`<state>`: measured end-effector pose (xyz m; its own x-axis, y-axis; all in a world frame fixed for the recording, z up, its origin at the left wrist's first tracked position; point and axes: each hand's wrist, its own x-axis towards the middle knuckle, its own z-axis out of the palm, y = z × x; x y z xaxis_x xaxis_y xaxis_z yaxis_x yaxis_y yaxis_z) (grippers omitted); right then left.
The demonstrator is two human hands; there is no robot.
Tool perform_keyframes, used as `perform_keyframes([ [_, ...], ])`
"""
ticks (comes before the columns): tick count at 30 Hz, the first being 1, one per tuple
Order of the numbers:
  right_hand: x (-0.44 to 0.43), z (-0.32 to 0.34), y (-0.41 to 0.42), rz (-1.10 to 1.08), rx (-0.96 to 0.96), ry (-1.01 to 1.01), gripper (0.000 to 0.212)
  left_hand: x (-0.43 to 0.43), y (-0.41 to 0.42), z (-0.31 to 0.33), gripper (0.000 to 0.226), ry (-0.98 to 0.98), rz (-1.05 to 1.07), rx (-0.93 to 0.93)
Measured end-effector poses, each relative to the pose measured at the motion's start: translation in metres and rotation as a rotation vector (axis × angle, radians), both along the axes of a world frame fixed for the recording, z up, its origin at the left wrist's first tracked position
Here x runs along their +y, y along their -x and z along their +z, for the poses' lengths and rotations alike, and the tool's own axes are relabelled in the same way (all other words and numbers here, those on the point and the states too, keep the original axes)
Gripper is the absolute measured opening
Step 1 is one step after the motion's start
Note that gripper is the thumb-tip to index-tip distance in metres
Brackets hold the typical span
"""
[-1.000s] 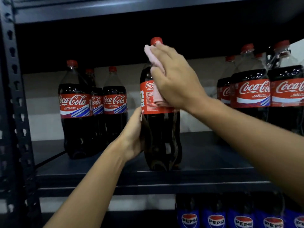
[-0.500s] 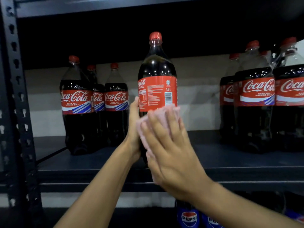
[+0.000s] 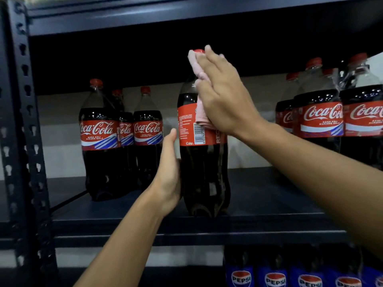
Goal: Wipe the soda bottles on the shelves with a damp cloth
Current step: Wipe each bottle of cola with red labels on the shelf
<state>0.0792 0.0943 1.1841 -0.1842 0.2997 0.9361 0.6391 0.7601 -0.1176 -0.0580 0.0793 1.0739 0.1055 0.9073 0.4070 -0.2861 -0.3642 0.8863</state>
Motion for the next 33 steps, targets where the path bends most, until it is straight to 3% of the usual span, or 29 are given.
perform_keyframes([
  [4,-0.007,-0.037,0.002,-0.018,-0.016,-0.183,0.061,0.004,-0.018,-0.005,0.071,-0.077,0.062,-0.053],
  [6,-0.007,-0.074,0.03,-0.168,-0.104,-0.14,0.061,0.012,-0.018,-0.008,0.066,-0.09,0.068,-0.066],
  [7,-0.009,-0.096,0.046,-0.173,-0.127,-0.012,0.061,0.017,-0.015,-0.009,0.062,-0.107,0.07,-0.064],
  [8,-0.003,-0.12,0.05,-0.391,-0.155,0.067,0.063,0.02,-0.012,-0.009,0.062,-0.124,0.069,-0.06],
  [9,-0.002,-0.14,0.053,-0.432,-0.145,0.066,0.064,0.022,-0.009,-0.009,0.064,-0.114,0.058,-0.072],
  [10,-0.004,-0.161,0.05,-0.447,-0.18,-0.055,0.062,0.023,-0.007,-0.009,0.069,-0.079,0.022,-0.096],
  [11,-0.008,-0.178,0.033,-0.394,-0.331,-0.19,0.061,0.025,-0.005,-0.008,0.073,-0.046,-0.023,-0.114],
  [13,-0.017,-0.195,0.004,-0.304,-0.329,-0.327,0.059,0.026,-0.004,-0.008,0.081,-0.015,-0.114,-0.106],
  [16,-0.015,-0.177,0.013,-0.236,-0.327,-0.333,0.057,0.023,-0.002,-0.005,0.075,-0.011,-0.146,-0.094],
  [21,-0.006,-0.085,0.014,-0.194,-0.112,-0.232,0.057,0.019,0.002,0.004,0.056,0.033,-0.039,-0.025],
  [26,-0.005,-0.011,0.007,-0.06,-0.046,-0.088,0.06,0.007,0.005,0.004,0.076,0.046,-0.018,0.016],
  [29,-0.008,-0.014,0.009,-0.023,-0.023,-0.082,0.058,0.001,-0.008,-0.001,0.075,-0.04,0.061,0.004],
  [33,-0.008,-0.061,0.014,-0.15,-0.088,-0.26,0.06,0.01,-0.015,-0.004,0.069,-0.059,0.074,-0.06],
])
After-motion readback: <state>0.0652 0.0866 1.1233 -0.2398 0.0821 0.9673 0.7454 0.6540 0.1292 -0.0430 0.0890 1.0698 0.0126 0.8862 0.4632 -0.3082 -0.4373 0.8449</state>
